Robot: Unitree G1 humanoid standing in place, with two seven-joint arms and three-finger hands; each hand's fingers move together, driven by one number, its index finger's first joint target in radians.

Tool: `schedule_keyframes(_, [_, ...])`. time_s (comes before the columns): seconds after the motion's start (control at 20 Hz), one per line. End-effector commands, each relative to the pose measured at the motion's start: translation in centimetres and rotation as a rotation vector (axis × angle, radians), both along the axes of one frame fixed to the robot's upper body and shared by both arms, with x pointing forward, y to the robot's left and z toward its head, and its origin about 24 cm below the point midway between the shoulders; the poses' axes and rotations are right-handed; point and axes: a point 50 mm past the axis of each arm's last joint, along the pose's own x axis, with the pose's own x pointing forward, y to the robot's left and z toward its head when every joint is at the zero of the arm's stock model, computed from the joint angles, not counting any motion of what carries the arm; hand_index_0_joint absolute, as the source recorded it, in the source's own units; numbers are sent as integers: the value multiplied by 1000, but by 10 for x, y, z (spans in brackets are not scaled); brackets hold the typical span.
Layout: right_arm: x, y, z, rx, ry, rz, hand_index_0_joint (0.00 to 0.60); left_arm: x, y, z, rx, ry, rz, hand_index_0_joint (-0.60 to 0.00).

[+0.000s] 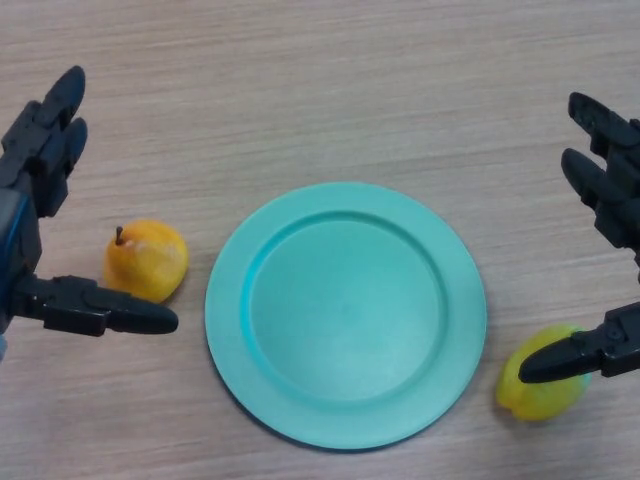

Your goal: Pick up the yellow pear and place it on the plate

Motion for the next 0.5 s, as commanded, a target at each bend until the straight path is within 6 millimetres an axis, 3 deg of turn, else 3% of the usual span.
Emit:
schedule_keyframes(0.05, [-5, -2, 29, -7, -191, 8, 0, -5, 20, 37, 95, -246, 86, 0])
schedule_keyframes(0.5, [-6, -3, 28, 5, -193, 3, 0, 17, 32, 2, 120, -145, 150, 0])
